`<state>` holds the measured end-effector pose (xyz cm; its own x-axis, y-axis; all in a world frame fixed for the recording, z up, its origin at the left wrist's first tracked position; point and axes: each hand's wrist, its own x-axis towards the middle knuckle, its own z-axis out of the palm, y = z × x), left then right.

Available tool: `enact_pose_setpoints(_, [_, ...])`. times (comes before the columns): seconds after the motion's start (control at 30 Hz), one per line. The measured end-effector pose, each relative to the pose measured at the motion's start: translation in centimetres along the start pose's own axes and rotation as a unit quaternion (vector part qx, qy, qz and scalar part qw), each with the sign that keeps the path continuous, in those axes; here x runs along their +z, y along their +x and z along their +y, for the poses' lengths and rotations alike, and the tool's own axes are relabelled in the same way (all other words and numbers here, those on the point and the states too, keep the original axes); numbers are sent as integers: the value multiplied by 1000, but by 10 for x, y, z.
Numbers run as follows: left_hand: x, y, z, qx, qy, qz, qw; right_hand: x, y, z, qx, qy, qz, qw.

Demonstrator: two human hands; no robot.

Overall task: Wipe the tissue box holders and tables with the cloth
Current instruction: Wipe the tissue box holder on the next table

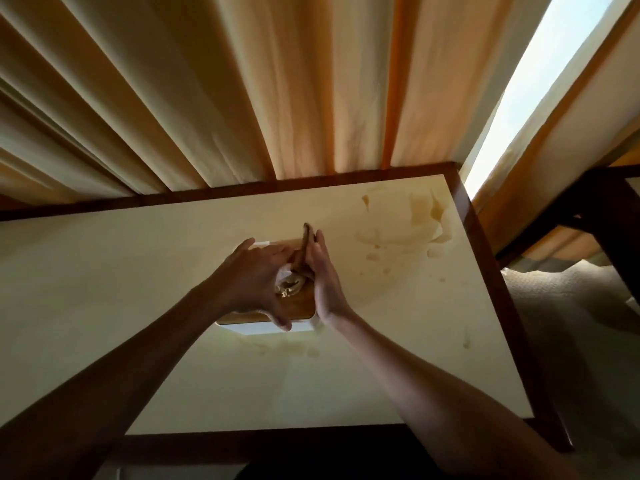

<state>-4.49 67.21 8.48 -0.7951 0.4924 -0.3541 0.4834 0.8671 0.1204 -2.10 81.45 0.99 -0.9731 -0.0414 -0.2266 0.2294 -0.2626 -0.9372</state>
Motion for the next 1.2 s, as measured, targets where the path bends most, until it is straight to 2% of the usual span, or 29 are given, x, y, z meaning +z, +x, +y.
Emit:
enact_pose_setpoints(0.17, [2,-1,1,-32,30,-17,999,-9,-31,46,35,-21,-19,999])
enact_pose_setpoints(0.27, [-1,-3,5,-36,29,-15,999,-7,-58,47,29,-44,-20,998])
enact_pose_setpoints(0.33, [-2,-4,6,-37,25,-11,999,-6,-67,39,44,1,-18,999])
enact_pose_setpoints(0.4, [-1,-5,7,-43,27,-15,999,-4,-70,22,79,105,5,991])
enact_pose_setpoints(0.57, [-3,0,10,-56,52,-33,997,-1,-70,-14,209,334,139,909])
enact_pose_setpoints(0.7, [-7,-3,13,-50,59,-39,996,-22,-77,-36,250,418,144,861])
enact_pose_setpoints(0.87, [-18,-7,16,-11,120,-86,989,-51,-79,-47,223,455,168,846])
enact_pose_setpoints(1.03, [-24,-17,5,56,264,-137,953,-67,-73,-42,191,463,197,843])
enact_pose_setpoints(1.13, [-24,-25,5,41,208,-158,965,-73,-71,-37,184,458,201,846])
enact_pose_setpoints(1.2, [-22,-26,10,13,146,-137,980,-74,-69,-34,189,458,206,844])
